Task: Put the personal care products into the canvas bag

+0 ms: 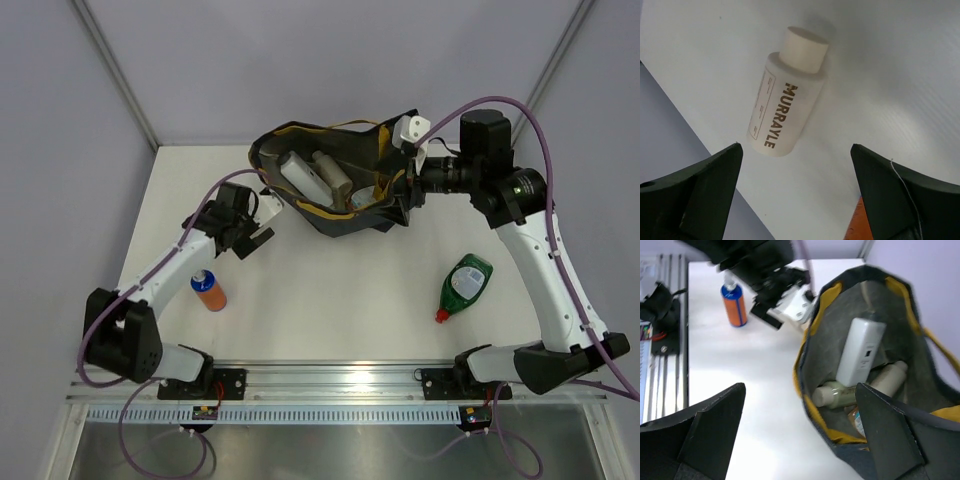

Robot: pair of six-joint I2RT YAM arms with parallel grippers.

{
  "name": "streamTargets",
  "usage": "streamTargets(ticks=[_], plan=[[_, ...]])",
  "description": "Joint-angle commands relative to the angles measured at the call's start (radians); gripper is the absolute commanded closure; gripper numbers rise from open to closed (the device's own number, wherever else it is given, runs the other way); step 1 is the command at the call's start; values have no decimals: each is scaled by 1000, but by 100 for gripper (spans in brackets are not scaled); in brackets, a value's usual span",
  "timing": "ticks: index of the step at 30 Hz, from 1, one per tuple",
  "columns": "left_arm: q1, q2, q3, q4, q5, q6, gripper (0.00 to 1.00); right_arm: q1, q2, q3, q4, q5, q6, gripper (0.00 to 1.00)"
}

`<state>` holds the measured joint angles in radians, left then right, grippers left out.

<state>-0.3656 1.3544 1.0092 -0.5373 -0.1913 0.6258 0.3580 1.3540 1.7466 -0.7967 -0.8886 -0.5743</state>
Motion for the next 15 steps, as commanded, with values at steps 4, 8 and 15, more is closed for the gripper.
streamTargets(ticks=[4, 8, 15], plan=[[119, 170, 123, 13, 72, 150, 7, -25, -30, -131, -30, -95, -136, 1], [158, 277, 183, -12, 102, 198, 8, -68, -24, -137, -44, -116, -128, 1], [221, 434, 273, -101, 185, 239, 8, -131, -19, -167, -36, -174, -102, 1]])
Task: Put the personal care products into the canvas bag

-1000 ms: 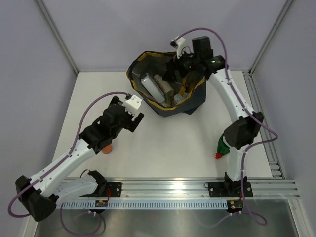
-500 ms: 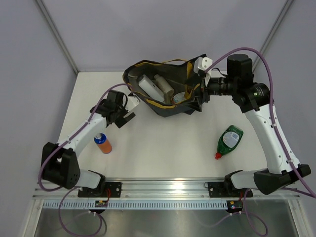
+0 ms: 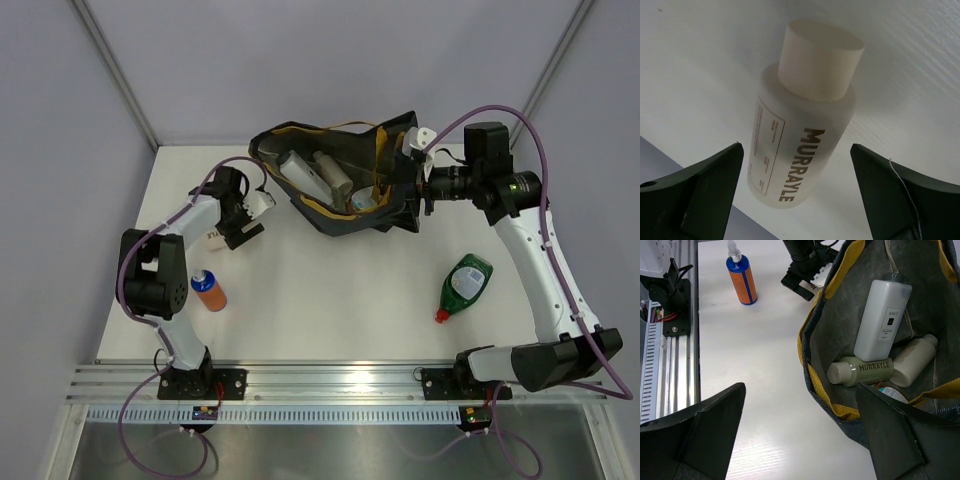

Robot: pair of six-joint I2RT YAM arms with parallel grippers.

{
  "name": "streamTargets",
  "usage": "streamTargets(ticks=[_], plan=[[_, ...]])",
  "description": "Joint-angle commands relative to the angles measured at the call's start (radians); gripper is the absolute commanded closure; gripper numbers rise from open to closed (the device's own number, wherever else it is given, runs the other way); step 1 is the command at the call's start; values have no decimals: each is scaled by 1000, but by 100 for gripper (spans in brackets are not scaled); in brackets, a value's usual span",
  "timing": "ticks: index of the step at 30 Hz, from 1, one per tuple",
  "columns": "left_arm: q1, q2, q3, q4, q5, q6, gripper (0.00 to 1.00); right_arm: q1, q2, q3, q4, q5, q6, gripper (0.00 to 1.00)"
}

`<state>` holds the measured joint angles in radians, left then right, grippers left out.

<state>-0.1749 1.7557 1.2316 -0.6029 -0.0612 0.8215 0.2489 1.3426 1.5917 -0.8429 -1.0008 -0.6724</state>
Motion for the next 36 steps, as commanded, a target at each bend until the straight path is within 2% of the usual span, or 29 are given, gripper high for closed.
streamTargets(ticks=[1, 10, 12, 15, 18, 19, 20, 21, 25, 31, 36], plan=[[40, 62, 55, -32, 55, 45, 8, -26, -11, -21, 8, -67, -3, 0], [69, 208, 89, -43, 124, 30, 13, -76, -46, -68, 24, -124, 42, 1], [69, 226, 77, -40, 132, 21, 16, -80, -52, -78, 41, -131, 54, 1], [69, 217, 63, -17, 118, -2, 30, -85, -63, -95, 50, -134, 66, 1], [69, 170, 55, 3, 98, -25, 53, -91, -71, -110, 48, -136, 68, 1], [69, 154, 45, 26, 69, -31, 79, -91, -75, -116, 45, -134, 68, 1], [68, 137, 34, 43, 34, -42, 93, -91, -80, -118, 45, -134, 68, 1], [69, 95, 20, 58, 11, -51, 100, -95, -83, -119, 44, -134, 68, 1], [80, -36, -66, 150, -74, -64, 100, -102, -105, -144, 47, -134, 74, 1], [118, -186, -142, 238, -123, -104, 100, -103, -128, -183, 76, -142, 108, 1], [178, -243, -146, 305, -155, -228, 100, -102, -149, -214, 97, -139, 129, 2]])
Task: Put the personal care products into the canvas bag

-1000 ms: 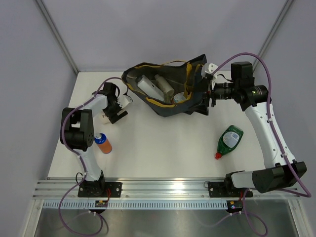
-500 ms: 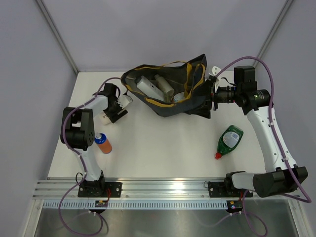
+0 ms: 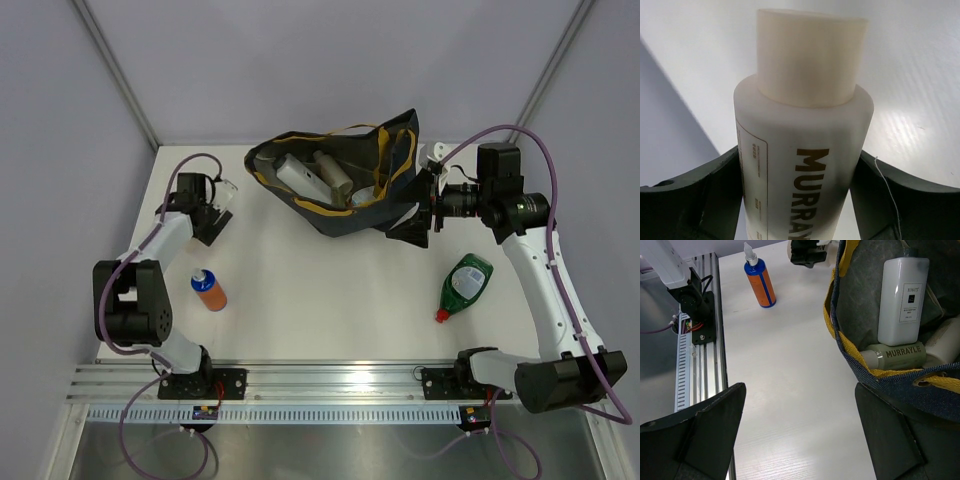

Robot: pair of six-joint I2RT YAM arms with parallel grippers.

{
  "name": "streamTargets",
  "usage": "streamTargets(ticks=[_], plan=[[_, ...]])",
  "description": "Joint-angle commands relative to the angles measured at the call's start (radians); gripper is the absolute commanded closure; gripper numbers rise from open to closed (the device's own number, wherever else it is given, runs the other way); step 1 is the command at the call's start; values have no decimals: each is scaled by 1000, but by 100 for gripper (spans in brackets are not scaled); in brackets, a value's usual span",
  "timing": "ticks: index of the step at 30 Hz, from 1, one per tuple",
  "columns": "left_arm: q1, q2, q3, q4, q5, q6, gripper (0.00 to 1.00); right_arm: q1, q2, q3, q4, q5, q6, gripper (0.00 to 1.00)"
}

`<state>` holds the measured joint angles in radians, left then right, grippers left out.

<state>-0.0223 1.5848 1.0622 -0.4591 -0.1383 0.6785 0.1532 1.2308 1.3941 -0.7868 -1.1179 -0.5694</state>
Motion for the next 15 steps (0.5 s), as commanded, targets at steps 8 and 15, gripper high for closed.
streamTargets(ticks=[8, 15], plan=[[102, -207, 56, 220, -118, -435, 100, -12, -47, -38, 47, -16, 31, 2], [94, -468, 2, 270, 76, -790, 100, -15, -25, -35, 52, -17, 42, 2]])
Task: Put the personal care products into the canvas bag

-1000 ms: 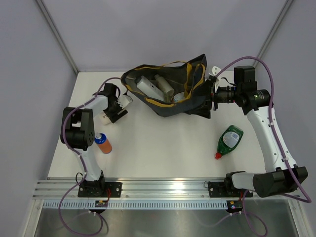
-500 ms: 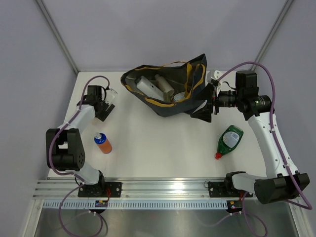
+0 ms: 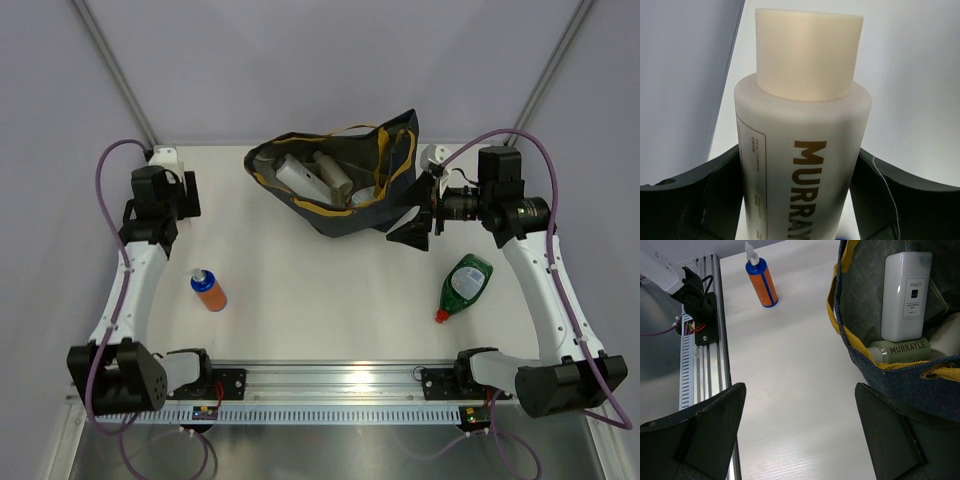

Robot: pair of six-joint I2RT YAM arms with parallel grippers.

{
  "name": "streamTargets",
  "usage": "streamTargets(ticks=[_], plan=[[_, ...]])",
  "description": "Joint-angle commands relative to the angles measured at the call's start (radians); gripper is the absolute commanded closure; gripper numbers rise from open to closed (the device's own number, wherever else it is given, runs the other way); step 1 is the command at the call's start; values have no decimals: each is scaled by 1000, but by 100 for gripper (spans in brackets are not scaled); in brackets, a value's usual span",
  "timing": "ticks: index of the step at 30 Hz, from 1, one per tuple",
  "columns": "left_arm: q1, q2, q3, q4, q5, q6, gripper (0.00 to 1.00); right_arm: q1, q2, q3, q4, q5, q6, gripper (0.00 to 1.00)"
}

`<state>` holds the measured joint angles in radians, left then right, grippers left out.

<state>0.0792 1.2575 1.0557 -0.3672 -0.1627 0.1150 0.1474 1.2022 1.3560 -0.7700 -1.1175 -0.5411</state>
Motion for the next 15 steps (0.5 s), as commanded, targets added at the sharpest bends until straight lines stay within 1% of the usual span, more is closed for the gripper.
streamTargets(ticks=[1, 2, 3, 5, 6, 7, 8, 9, 10, 11, 12, 13, 14, 15], plan=[[-19, -194, -6, 189, 112, -247, 100, -9, 3, 3, 35, -16, 13, 2], [-24, -223, -44, 201, 127, -280, 100, -9, 3, 0, 35, -15, 13, 2], [-28, -252, -65, 250, 206, -291, 100, -9, 2, -3, 35, -13, 13, 2], [-48, -340, -108, 316, 265, -331, 100, -11, 5, -6, 35, -11, 12, 2], [-58, -365, -146, 418, 384, -331, 100, -11, 4, -6, 32, -11, 9, 2], [-99, -381, -155, 466, 429, -328, 100, -11, 5, -6, 26, -10, 7, 2], [-134, -394, -158, 502, 465, -290, 100, -12, 7, -6, 26, -5, 7, 2], [-175, -386, -123, 522, 523, -249, 100, -12, 8, -3, 25, -4, 7, 2], [-278, -370, -90, 507, 523, -203, 100, -14, 7, -1, 21, -2, 7, 2], [-324, -345, -51, 487, 520, -113, 100, -16, 5, -1, 21, 1, 9, 2], [-369, -280, -7, 446, 557, -60, 100, -17, -1, 0, 20, 2, 13, 2], [-439, -241, 72, 438, 561, -10, 100, -23, -4, 0, 21, 4, 15, 2], [-464, -203, 116, 432, 571, 14, 100, -26, -9, 0, 21, 7, 18, 2], [-485, -126, 160, 409, 590, 34, 100, -28, -16, 0, 17, 10, 18, 2]])
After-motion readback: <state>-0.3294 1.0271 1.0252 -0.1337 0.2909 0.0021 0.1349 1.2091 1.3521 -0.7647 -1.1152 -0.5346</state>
